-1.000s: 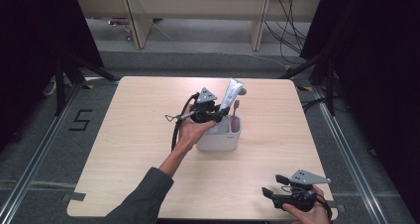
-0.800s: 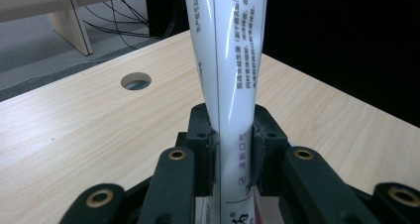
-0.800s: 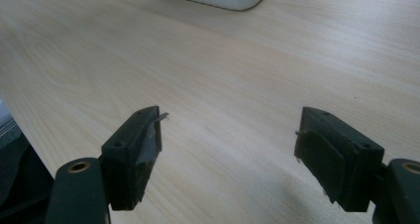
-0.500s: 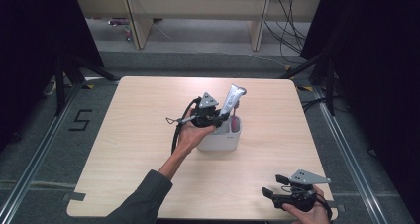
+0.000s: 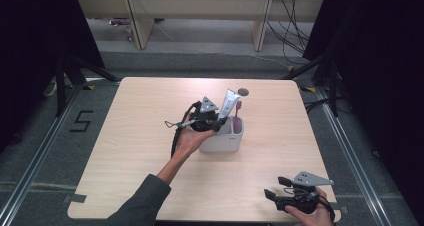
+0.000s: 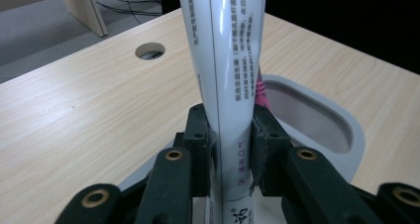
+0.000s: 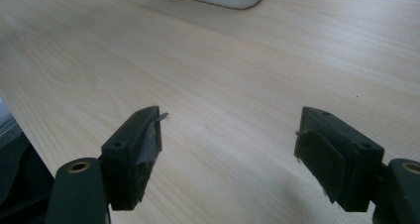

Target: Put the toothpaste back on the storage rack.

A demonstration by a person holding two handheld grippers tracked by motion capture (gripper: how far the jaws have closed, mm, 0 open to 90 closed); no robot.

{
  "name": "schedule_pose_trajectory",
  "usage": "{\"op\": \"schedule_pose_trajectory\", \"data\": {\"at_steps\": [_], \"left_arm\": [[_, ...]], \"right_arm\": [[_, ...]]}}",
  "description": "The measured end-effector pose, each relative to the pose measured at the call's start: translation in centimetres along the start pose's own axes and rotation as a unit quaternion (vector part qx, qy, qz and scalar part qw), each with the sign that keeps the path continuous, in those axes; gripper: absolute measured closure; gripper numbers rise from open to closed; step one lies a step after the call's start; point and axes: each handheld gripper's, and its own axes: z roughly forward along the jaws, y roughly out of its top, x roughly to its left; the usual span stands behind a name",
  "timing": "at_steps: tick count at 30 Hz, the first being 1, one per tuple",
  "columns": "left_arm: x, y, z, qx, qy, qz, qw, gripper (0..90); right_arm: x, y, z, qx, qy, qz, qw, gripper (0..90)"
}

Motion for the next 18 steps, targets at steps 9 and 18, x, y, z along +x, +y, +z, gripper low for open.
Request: {"op": "schedule_pose_trajectory", "data": {"at_steps": [9,18], "left_arm": [[-0.3,-0.2,-0.3,0.023,0.009,0.013,0.9996,66.7],[-0.4,0.5,-1.9,-0.026,0.042,-0.011,0.9987,44.3]], "right_arm": [[-0.2,0.0,0.0,-0.004,-0.007,-0.017,0.9998,26.1],[-0.1,-0.1,0.0,0.005,-0.002,0.005,1.0000,26.0]]}}
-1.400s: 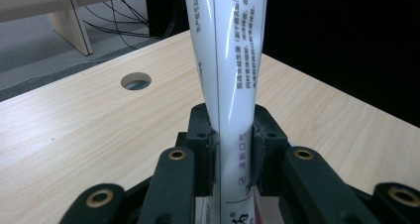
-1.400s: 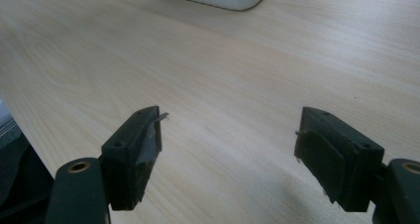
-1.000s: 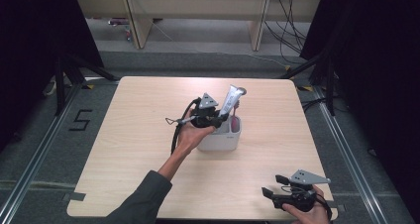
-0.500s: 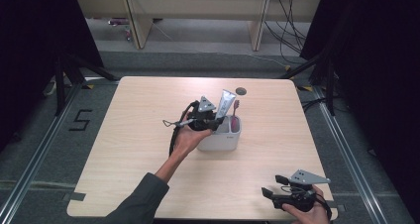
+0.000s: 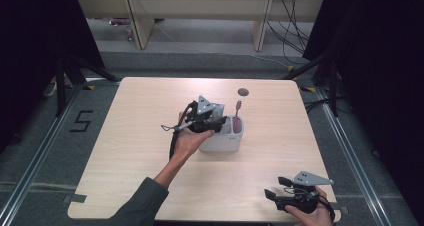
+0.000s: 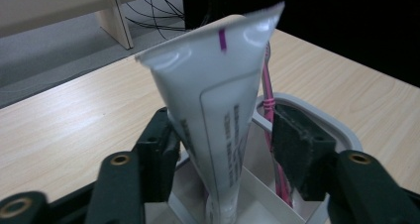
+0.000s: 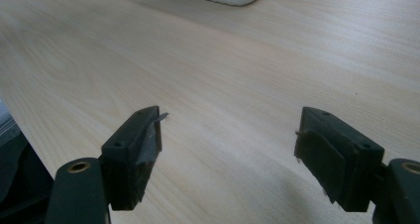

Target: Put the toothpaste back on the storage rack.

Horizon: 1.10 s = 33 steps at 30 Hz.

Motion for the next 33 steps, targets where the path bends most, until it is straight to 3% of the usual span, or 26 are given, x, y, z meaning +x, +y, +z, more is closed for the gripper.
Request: {"op": "schedule_pose_trajectory", "data": {"at_steps": [1,5,8,14,20,33], "left_arm": [[0.0,0.0,0.0,-0.006,-0.002,-0.013,0.9999,41.9],[0.1,0.2,-0.7,-0.007,-0.005,-0.017,0.9998,36.8],[0.3,0.4,-1.4,-0.010,-0.004,-0.020,0.9998,32.9],[0.7,0.5,-2.6,0.007,-0.015,-0.021,0.9996,29.0],[1.0,0.2,-3.6,-0.003,-0.018,-0.026,0.9995,27.8],[1.6,-0.9,-4.8,0.004,-0.034,-0.036,0.9988,24.4]], "right_arm": [[-0.1,0.0,0.0,-0.001,-0.001,-0.005,1.0000,26.1],[-0.2,0.0,0.1,-0.006,-0.005,-0.022,0.9997,26.1],[-0.3,0.0,0.1,-0.005,-0.004,-0.019,0.9998,26.1],[-0.2,0.0,0.1,-0.006,-0.007,-0.022,0.9997,26.1],[-0.2,0.0,0.1,-0.006,-0.005,-0.019,0.9998,26.1],[-0.2,0.0,0.1,-0.007,-0.007,-0.019,0.9998,26.1]]}}
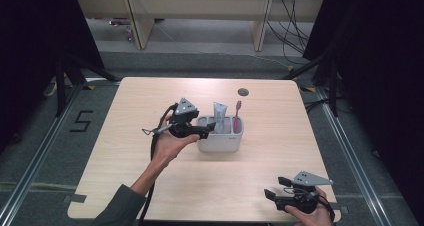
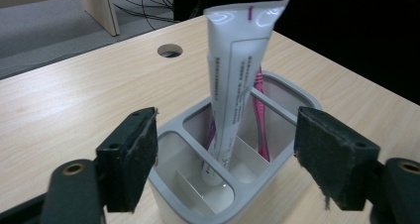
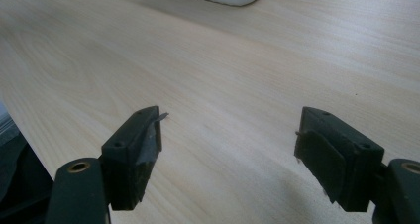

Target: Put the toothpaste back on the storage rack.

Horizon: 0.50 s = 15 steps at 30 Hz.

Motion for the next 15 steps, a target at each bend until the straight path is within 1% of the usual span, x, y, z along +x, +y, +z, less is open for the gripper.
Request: {"op": "schedule_pose_trajectory", "data": {"at_steps": [4,5,8,11,12,13,14,15], "left_arm": [[0.3,-0.5,-0.8,-0.008,-0.001,-0.009,0.9999,20.6],[0.5,-0.6,-1.0,-0.013,-0.003,-0.011,0.9999,19.9],[0.8,-1.0,-1.9,-0.014,-0.006,-0.017,0.9997,17.3],[1.0,-1.3,-2.6,-0.015,-0.004,-0.015,0.9998,16.6],[1.0,-1.4,-2.8,-0.015,-0.004,-0.014,0.9998,16.6],[1.1,-1.5,-3.1,-0.013,-0.005,-0.010,0.9999,16.6],[1.1,-1.7,-3.3,-0.012,-0.006,-0.009,0.9999,16.6],[1.1,-1.8,-3.5,-0.013,-0.007,-0.008,0.9999,16.6]], "right_arm": [[0.0,0.0,0.0,0.000,-0.001,-0.001,1.0000,26.1],[0.0,0.0,0.0,0.000,0.000,0.000,1.0000,26.1],[0.0,0.0,0.0,0.000,-0.001,-0.001,1.0000,26.1],[0.0,0.0,0.0,-0.001,-0.004,-0.005,1.0000,26.1],[0.0,0.0,-0.1,0.004,-0.002,-0.005,1.0000,26.1],[0.1,0.0,0.0,0.003,0.000,-0.001,1.0000,26.1],[0.0,0.0,0.0,0.001,-0.001,-0.007,1.0000,26.0],[0.1,0.0,0.1,0.000,0.000,-0.006,1.0000,26.1]]}}
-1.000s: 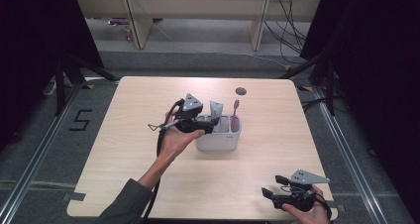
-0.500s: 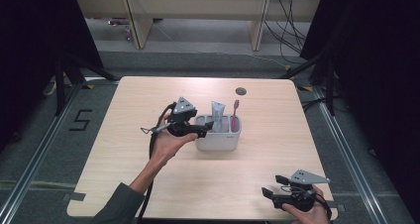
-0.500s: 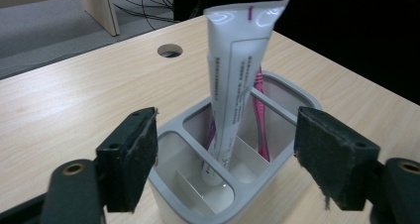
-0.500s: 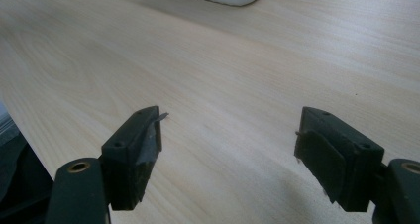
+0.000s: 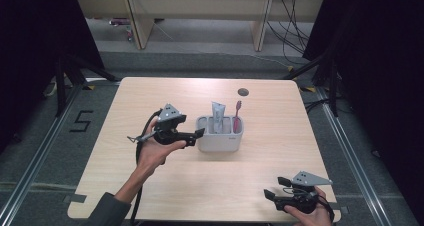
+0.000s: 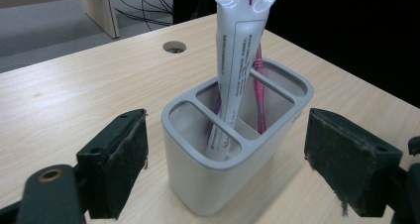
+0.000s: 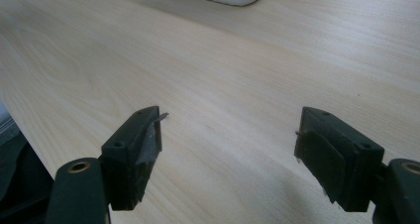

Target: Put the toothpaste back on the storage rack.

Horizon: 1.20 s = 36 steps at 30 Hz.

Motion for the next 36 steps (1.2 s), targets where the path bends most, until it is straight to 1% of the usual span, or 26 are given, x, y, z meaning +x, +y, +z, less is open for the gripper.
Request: {"op": "schedule_pose_trajectory", "data": {"at_steps": [3,4,6,7,8,9,11,12,15,18,20,21,22,23,24,26,27,28,29,30,31,32,33,34,36], "left_arm": [[-0.2,-0.4,-0.7,-0.002,-0.009,-0.002,1.0000,16.6],[-0.3,-0.5,-0.9,-0.002,-0.009,0.001,1.0000,16.6],[-0.4,-0.9,-1.3,-0.002,-0.011,-0.001,0.9999,16.6],[-0.5,-1.1,-1.5,-0.002,-0.010,0.003,0.9999,16.6],[-0.5,-1.3,-1.6,-0.003,-0.011,0.002,0.9999,16.6],[-0.6,-1.4,-1.8,-0.002,-0.010,0.003,0.9999,16.6],[-0.6,-1.9,-2.2,0.001,-0.010,0.008,0.9999,16.6],[-0.7,-2.1,-2.4,0.000,-0.011,0.005,0.9999,16.6],[-0.8,-2.8,-3.0,-0.003,-0.026,-0.006,0.9996,16.6],[-0.8,-3.5,-3.6,0.000,-0.022,-0.003,0.9998,16.6],[-0.7,-4.0,-3.8,0.000,-0.027,0.001,0.9996,16.6],[-0.8,-4.2,-4.0,0.002,-0.022,-0.002,0.9998,16.6],[-0.7,-4.4,-4.1,0.000,-0.022,-0.001,0.9997,16.6],[-0.7,-4.7,-4.3,-0.003,-0.024,-0.001,0.9997,16.6],[-0.7,-4.8,-4.4,0.000,-0.020,0.000,0.9998,16.6],[-0.7,-5.4,-4.7,0.002,-0.022,-0.001,0.9998,16.6],[-0.6,-5.7,-4.7,0.003,-0.026,-0.002,0.9997,16.6],[-0.6,-6.2,-4.8,0.004,-0.033,-0.001,0.9994,16.6],[-0.6,-6.5,-4.9,0.004,-0.032,-0.001,0.9995,16.6],[-0.5,-6.8,-5.0,0.007,-0.028,0.001,0.9996,16.6],[-0.5,-7.2,-5.1,0.008,-0.028,-0.001,0.9996,16.6],[-0.4,-7.6,-5.1,0.007,-0.030,-0.001,0.9995,16.6],[-0.3,-7.9,-5.2,0.009,-0.027,-0.002,0.9996,16.6],[-0.2,-8.4,-5.3,0.012,-0.027,-0.010,0.9995,16.6],[0.0,-9.0,-5.4,0.009,-0.040,-0.029,0.9987,16.6]], "right_arm": [[0.0,0.0,0.0,0.001,0.004,0.002,1.0000,26.1],[0.1,0.0,0.0,0.001,0.004,0.005,1.0000,26.1],[0.1,0.0,-0.1,0.001,-0.001,0.002,1.0000,26.1],[0.0,0.0,0.0,0.000,-0.002,0.000,1.0000,26.1],[0.1,0.0,0.0,0.001,0.003,0.004,1.0000,26.1],[0.0,0.0,0.0,0.000,-0.003,0.000,1.0000,26.1],[0.1,0.0,-0.1,0.001,-0.003,0.002,1.0000,26.1],[0.1,0.0,-0.1,0.001,-0.003,0.002,1.0000,26.1],[0.1,0.0,-0.1,0.001,-0.003,0.002,1.0000,26.1],[0.1,0.0,0.0,-0.001,-0.003,0.003,1.0000,26.1],[0.1,0.0,-0.1,0.003,-0.004,0.001,1.0000,26.1],[0.2,0.0,0.0,-0.001,-0.001,0.002,1.0000,26.1],[0.1,0.0,0.0,-0.003,-0.001,0.000,1.0000,26.1],[0.2,0.0,0.0,-0.003,0.000,0.004,1.0000,26.1],[0.3,0.0,0.0,-0.002,0.003,0.011,0.9999,26.1],[0.1,0.1,-0.1,-0.002,-0.002,0.001,1.0000,26.1],[0.2,0.0,0.0,0.000,0.000,0.006,1.0000,26.1],[0.4,0.0,-0.1,0.006,0.004,0.020,0.9998,26.1],[0.5,0.1,-0.1,0.007,0.004,0.026,0.9996,26.1],[0.5,0.1,-0.2,0.008,0.003,0.026,0.9996,26.1],[0.2,0.1,-0.2,0.000,-0.002,0.004,1.0000,26.1],[0.1,0.1,-0.1,-0.005,-0.001,0.003,1.0000,26.1],[0.1,0.1,-0.2,-0.006,-0.001,0.003,1.0000,26.1],[0.1,0.1,-0.2,-0.008,-0.003,0.005,1.0000,26.1],[0.1,0.1,-0.1,-0.008,-0.002,0.005,1.0000,26.1]]}}
